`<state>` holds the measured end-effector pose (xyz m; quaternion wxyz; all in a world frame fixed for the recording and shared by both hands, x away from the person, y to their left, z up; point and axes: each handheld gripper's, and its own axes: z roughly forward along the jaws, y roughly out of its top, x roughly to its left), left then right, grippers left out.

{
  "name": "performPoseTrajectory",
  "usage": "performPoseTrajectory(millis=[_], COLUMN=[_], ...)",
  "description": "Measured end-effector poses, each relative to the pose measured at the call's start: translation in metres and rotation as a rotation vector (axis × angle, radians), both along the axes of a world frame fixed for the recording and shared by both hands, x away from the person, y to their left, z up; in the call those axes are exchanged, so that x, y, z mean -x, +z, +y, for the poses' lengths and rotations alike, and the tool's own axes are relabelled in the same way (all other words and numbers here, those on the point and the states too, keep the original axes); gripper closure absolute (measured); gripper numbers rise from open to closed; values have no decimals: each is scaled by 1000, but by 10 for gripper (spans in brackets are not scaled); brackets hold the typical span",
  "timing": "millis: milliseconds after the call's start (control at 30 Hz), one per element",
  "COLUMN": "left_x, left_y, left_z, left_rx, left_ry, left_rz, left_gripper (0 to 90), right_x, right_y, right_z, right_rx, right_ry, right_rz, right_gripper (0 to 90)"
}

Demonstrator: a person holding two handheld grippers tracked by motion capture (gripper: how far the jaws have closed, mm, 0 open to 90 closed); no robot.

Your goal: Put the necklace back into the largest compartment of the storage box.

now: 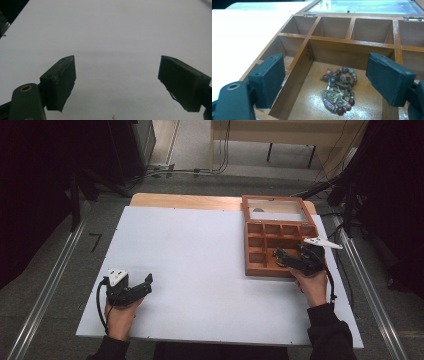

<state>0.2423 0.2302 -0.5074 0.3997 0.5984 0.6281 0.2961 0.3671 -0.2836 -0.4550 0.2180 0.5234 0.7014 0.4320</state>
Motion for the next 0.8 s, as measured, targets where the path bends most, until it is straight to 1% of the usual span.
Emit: performPoseTrajectory(millis=[167,300,400,567,800], left_x=[0,0,0,0,0], left_y=[0,0,0,1,1], left_z=[2,3,3,3,3], left_rx=[-5,-3,-2,-1,-4], left_ry=[5,8,7,8,3], left_rz=[1,-2,-2,-4,-5], left_gripper=[154,154,154,154,154], right_x=[2,5,8,15,21], right_y=[0,2,2,3,5], right_z=[1,1,1,1,-4], right_rx=[9,18,23,35,19], right_ry=[1,4,6,12,14], right_rz=[3,-4,2,-3,0], right_gripper=[132,126,119,117,118])
